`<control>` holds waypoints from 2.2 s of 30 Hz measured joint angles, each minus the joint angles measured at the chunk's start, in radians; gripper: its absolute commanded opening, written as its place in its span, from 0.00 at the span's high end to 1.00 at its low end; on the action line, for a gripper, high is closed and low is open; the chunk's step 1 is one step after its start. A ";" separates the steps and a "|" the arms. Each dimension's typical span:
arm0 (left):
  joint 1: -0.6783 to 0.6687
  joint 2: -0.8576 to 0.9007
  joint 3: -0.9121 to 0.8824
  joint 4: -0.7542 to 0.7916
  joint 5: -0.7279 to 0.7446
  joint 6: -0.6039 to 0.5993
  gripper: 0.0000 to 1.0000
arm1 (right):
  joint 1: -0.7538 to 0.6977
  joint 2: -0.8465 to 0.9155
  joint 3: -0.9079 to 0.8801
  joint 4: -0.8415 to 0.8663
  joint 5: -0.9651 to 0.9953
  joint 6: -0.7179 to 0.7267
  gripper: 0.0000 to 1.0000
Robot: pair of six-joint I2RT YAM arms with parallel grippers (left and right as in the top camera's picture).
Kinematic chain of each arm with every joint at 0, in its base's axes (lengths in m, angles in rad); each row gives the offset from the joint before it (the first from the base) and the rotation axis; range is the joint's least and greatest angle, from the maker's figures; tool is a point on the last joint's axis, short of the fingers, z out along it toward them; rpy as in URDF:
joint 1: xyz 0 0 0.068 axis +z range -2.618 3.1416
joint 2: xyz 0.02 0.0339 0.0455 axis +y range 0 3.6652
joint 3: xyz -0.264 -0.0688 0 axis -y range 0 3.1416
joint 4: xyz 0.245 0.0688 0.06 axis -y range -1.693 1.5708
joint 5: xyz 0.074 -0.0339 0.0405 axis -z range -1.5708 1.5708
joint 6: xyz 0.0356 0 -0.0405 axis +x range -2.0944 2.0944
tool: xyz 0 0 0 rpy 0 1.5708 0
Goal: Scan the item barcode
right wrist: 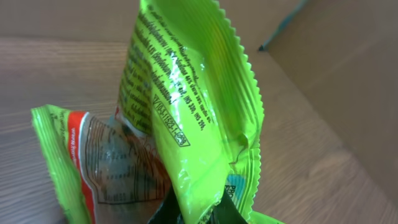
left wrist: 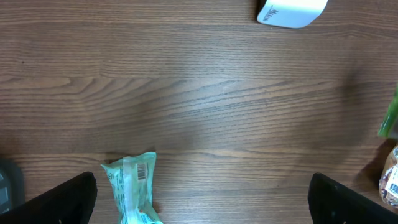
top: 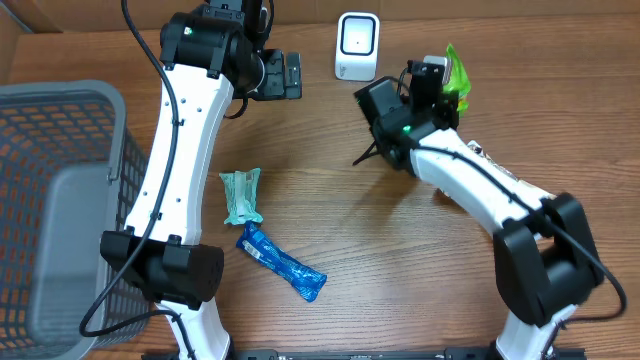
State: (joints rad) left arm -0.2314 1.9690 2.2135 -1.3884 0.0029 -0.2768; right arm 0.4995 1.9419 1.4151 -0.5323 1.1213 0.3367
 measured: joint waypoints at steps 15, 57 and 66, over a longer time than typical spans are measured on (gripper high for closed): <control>0.000 0.000 0.000 0.000 0.000 0.000 0.00 | 0.083 0.083 -0.002 0.045 -0.174 -0.617 0.82; 0.000 0.000 0.000 0.000 0.000 0.000 0.00 | -0.438 0.241 0.145 0.065 -1.643 -0.575 0.01; 0.000 0.000 0.000 0.000 0.000 0.000 0.00 | -0.416 0.292 0.151 0.040 -1.643 -0.642 0.04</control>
State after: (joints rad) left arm -0.2310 1.9690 2.2135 -1.3880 0.0029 -0.2768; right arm 0.0834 2.2341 1.5658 -0.4927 -0.5220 -0.3050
